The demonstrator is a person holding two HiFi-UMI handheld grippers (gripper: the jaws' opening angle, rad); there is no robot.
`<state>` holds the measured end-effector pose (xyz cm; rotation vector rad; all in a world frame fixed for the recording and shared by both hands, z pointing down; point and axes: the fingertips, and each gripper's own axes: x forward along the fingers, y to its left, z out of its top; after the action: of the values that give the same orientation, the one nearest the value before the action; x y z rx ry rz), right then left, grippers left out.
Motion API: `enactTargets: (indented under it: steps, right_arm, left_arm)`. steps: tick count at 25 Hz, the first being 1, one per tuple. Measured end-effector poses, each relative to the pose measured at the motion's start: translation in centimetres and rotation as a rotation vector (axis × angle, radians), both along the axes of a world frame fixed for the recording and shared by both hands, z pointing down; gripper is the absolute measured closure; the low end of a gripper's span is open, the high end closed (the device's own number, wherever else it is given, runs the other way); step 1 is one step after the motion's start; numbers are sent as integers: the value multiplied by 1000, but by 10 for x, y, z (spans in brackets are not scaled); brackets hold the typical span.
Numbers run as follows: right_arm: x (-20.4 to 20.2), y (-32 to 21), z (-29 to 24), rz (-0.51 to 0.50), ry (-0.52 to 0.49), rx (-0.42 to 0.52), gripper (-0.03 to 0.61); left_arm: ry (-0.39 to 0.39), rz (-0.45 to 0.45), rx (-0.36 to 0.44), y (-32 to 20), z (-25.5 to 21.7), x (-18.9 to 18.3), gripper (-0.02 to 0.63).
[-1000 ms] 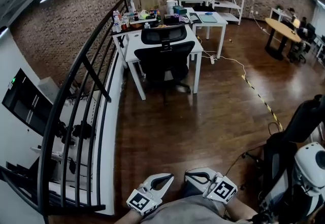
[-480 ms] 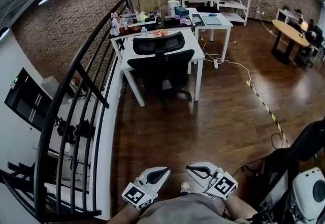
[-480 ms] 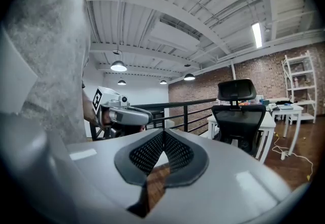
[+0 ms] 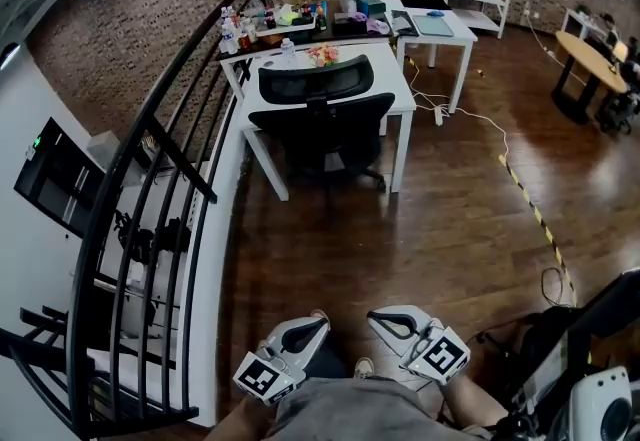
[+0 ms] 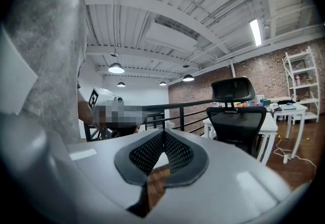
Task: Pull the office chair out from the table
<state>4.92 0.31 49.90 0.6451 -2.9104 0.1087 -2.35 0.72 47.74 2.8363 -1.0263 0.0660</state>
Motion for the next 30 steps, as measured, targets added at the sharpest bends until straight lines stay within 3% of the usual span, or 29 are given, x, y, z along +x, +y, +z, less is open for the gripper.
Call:
enactTargets:
  steps: [9, 22, 30]
  right_arm:
    - [-9, -98, 5, 71, 23, -7, 576]
    - [-71, -266, -30, 170, 33, 36, 576]
    - [-74, -330, -41, 215, 41, 50, 576]
  left_arm:
    - [19, 46, -12, -102, 15, -16, 612]
    - [43, 96, 55, -275, -18, -94, 612]
    - [44, 91, 74, -343, -27, -115, 612]
